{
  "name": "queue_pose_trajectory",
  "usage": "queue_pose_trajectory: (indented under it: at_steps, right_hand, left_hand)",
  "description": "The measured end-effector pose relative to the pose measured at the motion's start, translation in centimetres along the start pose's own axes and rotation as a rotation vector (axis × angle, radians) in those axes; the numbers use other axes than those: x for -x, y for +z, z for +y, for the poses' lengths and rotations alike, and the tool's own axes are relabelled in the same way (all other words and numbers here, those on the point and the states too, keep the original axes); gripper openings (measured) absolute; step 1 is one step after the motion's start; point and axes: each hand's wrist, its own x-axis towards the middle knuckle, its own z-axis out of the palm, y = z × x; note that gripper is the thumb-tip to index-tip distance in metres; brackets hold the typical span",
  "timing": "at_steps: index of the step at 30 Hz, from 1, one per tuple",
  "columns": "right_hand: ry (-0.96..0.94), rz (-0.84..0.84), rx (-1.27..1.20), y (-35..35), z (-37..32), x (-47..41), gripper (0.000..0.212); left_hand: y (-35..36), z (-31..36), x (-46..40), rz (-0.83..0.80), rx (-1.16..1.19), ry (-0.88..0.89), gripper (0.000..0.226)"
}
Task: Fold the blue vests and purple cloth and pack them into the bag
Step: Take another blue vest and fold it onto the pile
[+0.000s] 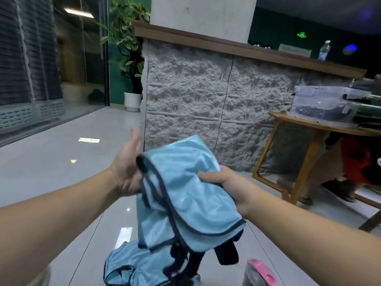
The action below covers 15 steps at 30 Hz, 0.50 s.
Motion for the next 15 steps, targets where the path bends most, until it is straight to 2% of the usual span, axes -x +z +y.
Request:
queue_pose_trajectory:
  at_steps: [2, 7, 9, 11, 12, 15]
  right_hand:
    - [-0.067, 0.071, -0.070, -0.2, -0.5, 0.0, 0.041]
    - [-0.053, 0.316, -0.063, -0.3, -0.2, -0.9, 0.029]
    - [-0.015, 0.378, -0.009, -0.4, -0.1, -1.0, 0.027]
    - [0.039, 0.380, 0.044, -0.4, -0.2, -0.9, 0.027]
    - [0.061, 0.366, 0.072, -0.5, -0.4, -0.8, 0.027]
    - [0.012, 0.303, 0.131, -1.3, -1.0, -0.5, 0.034]
  left_hand:
    - [0.2, -0.7, 0.1, 0.010, 0.055, -0.018, 0.114]
    - [0.9, -1.7, 0.0, -0.020, -0.080, -0.087, 0.113]
    - [1.4, -1.9, -0.2, -0.003, -0.181, -0.116, 0.088]
    - [1.4, -2.2, -0.6, 0.047, -0.318, -0.130, 0.051]
    - [1.3, -2.4, -0.8, 0.077, -0.395, -0.129, 0.041]
    - [1.0, -2.2, -0.8, 0.086, -0.435, -0.086, 0.030]
